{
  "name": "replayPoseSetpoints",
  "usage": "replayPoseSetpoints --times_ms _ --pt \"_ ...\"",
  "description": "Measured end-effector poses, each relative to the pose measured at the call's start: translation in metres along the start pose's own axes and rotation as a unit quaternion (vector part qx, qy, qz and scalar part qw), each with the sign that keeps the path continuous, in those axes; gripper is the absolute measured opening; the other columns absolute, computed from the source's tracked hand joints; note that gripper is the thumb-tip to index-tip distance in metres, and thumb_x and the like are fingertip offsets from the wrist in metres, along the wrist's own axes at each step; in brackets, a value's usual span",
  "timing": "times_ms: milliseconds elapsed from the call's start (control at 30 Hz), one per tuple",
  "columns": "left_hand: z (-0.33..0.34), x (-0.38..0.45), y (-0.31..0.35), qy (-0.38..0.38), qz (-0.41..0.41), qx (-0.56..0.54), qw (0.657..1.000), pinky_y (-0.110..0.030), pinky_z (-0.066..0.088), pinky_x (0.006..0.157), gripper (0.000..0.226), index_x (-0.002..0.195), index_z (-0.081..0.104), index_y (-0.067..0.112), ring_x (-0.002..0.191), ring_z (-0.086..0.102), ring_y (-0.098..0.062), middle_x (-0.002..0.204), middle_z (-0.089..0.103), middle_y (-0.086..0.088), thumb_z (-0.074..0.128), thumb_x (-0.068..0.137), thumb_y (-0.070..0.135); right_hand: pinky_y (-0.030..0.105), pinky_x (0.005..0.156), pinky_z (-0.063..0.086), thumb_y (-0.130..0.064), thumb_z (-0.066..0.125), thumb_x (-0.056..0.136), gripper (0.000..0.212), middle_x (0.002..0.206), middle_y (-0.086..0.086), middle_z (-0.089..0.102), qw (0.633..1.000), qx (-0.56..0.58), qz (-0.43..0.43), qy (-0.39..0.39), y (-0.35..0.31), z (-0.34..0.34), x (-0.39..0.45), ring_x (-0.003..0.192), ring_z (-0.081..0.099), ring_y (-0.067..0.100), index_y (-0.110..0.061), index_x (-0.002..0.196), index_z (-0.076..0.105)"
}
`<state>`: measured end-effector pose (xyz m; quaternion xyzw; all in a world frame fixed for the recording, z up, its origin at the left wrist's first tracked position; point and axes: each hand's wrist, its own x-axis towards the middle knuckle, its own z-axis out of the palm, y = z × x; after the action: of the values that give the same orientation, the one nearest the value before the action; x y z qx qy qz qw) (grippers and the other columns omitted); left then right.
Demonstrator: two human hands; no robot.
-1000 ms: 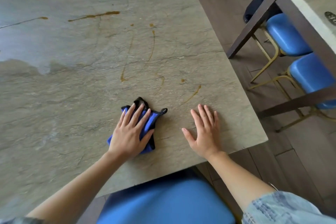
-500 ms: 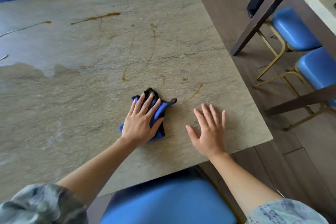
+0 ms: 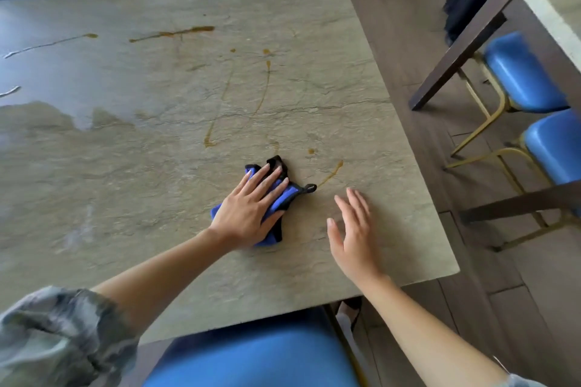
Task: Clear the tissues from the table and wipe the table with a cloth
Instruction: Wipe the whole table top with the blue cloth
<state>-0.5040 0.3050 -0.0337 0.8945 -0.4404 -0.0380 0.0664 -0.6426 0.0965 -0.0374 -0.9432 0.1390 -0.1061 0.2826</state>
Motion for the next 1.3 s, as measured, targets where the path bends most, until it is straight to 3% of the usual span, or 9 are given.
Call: replayPoseSetpoints --times_ms 67,167,267,367,600,800,1000,1133,1300 --pt "0.001 0.025 -0.009 0.004 -0.035 -0.005 0.999 -0.044 0.019 0.119 0.06 0.149 0.031 0.024 0.148 0.014 -0.022 0.157 0.026 -0.001 0.026 0.097 0.054 0.038 0.115 0.025 -0.03 0.044 0.093 0.048 0.147 0.016 0.04 0.999 0.029 -0.004 -0.017 0.017 -0.016 0.02 0.139 0.031 0.029 -0.004 0.132 0.052" --pt "-0.001 0.072 -0.009 0.023 -0.165 -0.022 0.986 -0.043 0.015 0.12 0.061 0.149 0.031 0.023 0.148 0.014 -0.023 0.157 0.027 -0.002 0.026 0.096 0.053 0.042 0.113 0.03 -0.032 0.042 0.091 0.051 0.144 0.017 0.044 0.998 -0.023 -0.049 -0.041 0.048 -0.037 0.063 0.137 0.035 0.03 -0.003 0.132 0.052" --pt "-0.004 0.119 0.0 0.023 -0.255 -0.036 0.966 -0.041 0.007 0.121 0.059 0.151 0.025 0.023 0.148 0.009 -0.022 0.159 0.02 -0.003 0.03 0.098 0.049 0.04 0.116 0.021 -0.039 0.037 0.091 0.057 0.148 0.017 0.039 0.992 -0.048 -0.064 -0.095 0.078 -0.042 0.106 0.141 0.028 0.03 -0.004 0.134 0.05" --pt "-0.005 0.141 0.011 0.021 -0.309 -0.038 0.95 -0.041 0.003 0.121 0.06 0.151 0.023 0.021 0.149 0.006 -0.023 0.16 0.017 -0.003 0.029 0.098 0.049 0.039 0.116 0.023 -0.032 0.042 0.092 0.05 0.145 0.017 0.044 0.992 -0.024 -0.097 -0.071 0.094 -0.038 0.126 0.139 0.031 0.028 -0.002 0.131 0.054" --pt "0.008 0.088 0.094 0.024 -0.21 -0.017 0.977 -0.042 0.009 0.121 0.06 0.149 0.03 0.022 0.148 0.011 -0.02 0.158 0.023 -0.001 0.03 0.097 0.051 0.042 0.114 0.029 -0.02 0.04 0.094 0.042 0.143 0.015 0.048 0.991 -0.001 -0.132 -0.032 0.104 -0.034 0.128 0.139 0.035 0.026 -0.002 0.129 0.056" --pt "0.013 0.098 0.1 0.035 -0.243 -0.005 0.969 -0.042 0.014 0.12 0.057 0.148 0.032 0.024 0.148 0.014 -0.02 0.156 0.028 0.0 0.032 0.098 0.05 0.045 0.115 0.027 -0.017 0.037 0.094 0.044 0.143 0.015 0.047 0.987 -0.038 -0.147 -0.046 0.104 -0.035 0.129 0.139 0.035 0.029 -0.001 0.131 0.054" --pt "0.008 0.158 0.078 0.041 -0.317 -0.028 0.947 -0.043 0.012 0.121 0.061 0.149 0.03 0.023 0.148 0.014 -0.023 0.157 0.027 -0.003 0.028 0.096 0.052 0.047 0.115 0.026 -0.035 0.046 0.093 0.049 0.144 0.015 0.046 0.987 -0.04 -0.147 -0.057 0.103 -0.038 0.131 0.139 0.034 0.028 -0.003 0.13 0.055" --pt "0.008 0.177 0.077 0.034 -0.35 -0.037 0.935 -0.043 0.006 0.121 0.064 0.15 0.026 0.022 0.148 0.009 -0.023 0.159 0.021 -0.005 0.023 0.095 0.053 0.046 0.115 0.026 -0.035 0.048 0.092 0.05 0.144 0.015 0.046 0.987 -0.028 -0.149 -0.05 0.104 -0.039 0.131 0.139 0.034 0.028 -0.003 0.13 0.056" --pt "0.009 0.127 0.101 0.03 -0.178 -0.021 0.983 -0.043 0.012 0.121 0.06 0.148 0.033 0.025 0.147 0.017 -0.021 0.156 0.028 0.0 0.027 0.096 0.054 0.044 0.116 0.024 -0.02 0.04 0.092 0.043 0.139 0.018 0.051 0.989 -0.006 -0.144 -0.025 0.105 -0.037 0.13 0.136 0.039 0.031 0.001 0.124 0.059"
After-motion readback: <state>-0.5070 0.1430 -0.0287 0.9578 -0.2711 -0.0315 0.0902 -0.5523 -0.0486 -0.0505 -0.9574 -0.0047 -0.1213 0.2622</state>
